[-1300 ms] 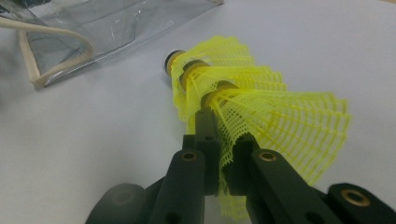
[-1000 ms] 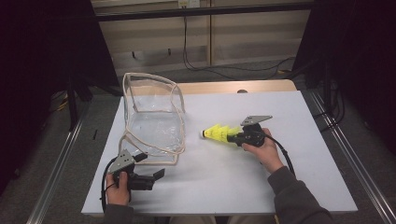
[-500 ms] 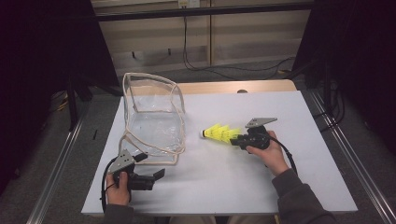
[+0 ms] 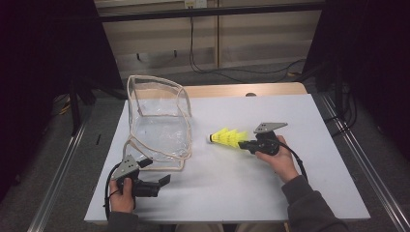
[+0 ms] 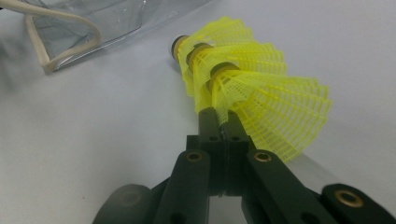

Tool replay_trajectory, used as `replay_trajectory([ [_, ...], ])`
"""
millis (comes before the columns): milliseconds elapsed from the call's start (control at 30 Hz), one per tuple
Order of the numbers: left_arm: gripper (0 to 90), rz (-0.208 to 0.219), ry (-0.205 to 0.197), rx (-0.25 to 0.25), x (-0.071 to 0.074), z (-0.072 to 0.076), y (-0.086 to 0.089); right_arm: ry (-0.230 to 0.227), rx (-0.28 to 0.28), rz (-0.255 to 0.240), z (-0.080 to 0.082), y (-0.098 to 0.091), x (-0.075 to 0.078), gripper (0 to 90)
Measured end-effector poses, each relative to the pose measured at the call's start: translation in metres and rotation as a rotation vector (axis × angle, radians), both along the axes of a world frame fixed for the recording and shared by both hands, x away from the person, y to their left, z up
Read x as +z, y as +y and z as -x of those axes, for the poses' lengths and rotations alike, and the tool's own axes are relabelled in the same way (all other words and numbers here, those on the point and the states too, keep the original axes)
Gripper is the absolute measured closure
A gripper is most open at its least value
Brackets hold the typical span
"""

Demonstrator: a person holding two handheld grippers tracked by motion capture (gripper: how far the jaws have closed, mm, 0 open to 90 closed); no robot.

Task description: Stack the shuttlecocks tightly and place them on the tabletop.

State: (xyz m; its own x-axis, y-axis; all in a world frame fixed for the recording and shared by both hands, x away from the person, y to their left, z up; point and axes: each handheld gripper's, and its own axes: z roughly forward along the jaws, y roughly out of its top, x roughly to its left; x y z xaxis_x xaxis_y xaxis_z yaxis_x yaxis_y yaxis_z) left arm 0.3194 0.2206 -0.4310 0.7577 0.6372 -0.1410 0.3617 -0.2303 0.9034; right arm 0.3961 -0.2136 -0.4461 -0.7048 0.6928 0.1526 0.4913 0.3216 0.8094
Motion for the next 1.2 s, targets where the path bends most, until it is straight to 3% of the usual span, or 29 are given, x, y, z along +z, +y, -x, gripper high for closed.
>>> replay_trajectory([
  [733,3.6,0.0,0.0,-0.002,0.0,0.0,0.0,0.004,0.001,0.002,-0.001,0.008,-0.004,87.2],
  [1200,3.6,0.006,-0.002,0.003,0.001,0.0,0.0,-0.003,-0.016,0.005,0.0,0.012,-0.003,59.0],
])
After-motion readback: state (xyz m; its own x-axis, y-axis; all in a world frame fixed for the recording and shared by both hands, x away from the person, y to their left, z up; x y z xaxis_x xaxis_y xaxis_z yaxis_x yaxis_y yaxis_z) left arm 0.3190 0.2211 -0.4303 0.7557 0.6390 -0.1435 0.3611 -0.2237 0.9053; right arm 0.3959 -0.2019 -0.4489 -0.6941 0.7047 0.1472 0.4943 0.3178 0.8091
